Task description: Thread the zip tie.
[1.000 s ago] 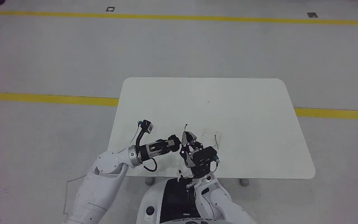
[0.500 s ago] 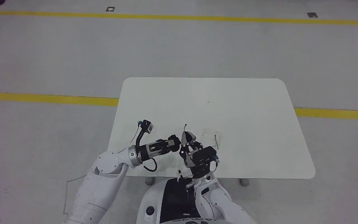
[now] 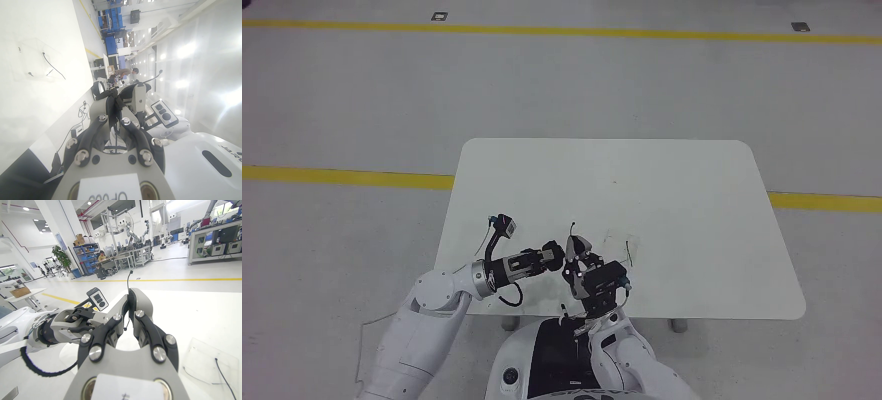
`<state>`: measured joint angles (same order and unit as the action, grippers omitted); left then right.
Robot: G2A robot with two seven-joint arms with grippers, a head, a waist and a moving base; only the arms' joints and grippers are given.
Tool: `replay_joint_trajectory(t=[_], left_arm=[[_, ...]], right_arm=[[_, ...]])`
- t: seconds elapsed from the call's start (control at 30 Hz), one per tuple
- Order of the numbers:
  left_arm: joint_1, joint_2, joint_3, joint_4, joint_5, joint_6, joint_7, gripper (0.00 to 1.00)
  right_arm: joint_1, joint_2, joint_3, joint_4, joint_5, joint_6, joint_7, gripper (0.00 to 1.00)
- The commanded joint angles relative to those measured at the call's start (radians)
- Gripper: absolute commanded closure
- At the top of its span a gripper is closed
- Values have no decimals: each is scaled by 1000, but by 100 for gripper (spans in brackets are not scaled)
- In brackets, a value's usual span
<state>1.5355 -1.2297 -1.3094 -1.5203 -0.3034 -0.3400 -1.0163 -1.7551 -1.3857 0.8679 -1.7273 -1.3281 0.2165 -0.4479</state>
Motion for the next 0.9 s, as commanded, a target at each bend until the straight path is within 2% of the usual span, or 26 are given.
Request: replay_joint_trajectory(t=[0.0,0.2,0.5,0.6,0.87], left_arm=[[0,0,0,0,0,0,0,100],[0,0,0,0,0,0,0,100],[0,0,0,0,0,0,0,100],[0,0,0,0,0,0,0,100],[0,0,0,0,0,0,0,100]], right_arm=[[-1,0,0,-1,-1,0,1,100],[-2,0,2,-2,5,-12,5,100],[-7,5,7,-14,42,-90,16,100],[-9,7,10,-14,35,-89,25,100],[-9,5,16,-11,8,-32,28,100]])
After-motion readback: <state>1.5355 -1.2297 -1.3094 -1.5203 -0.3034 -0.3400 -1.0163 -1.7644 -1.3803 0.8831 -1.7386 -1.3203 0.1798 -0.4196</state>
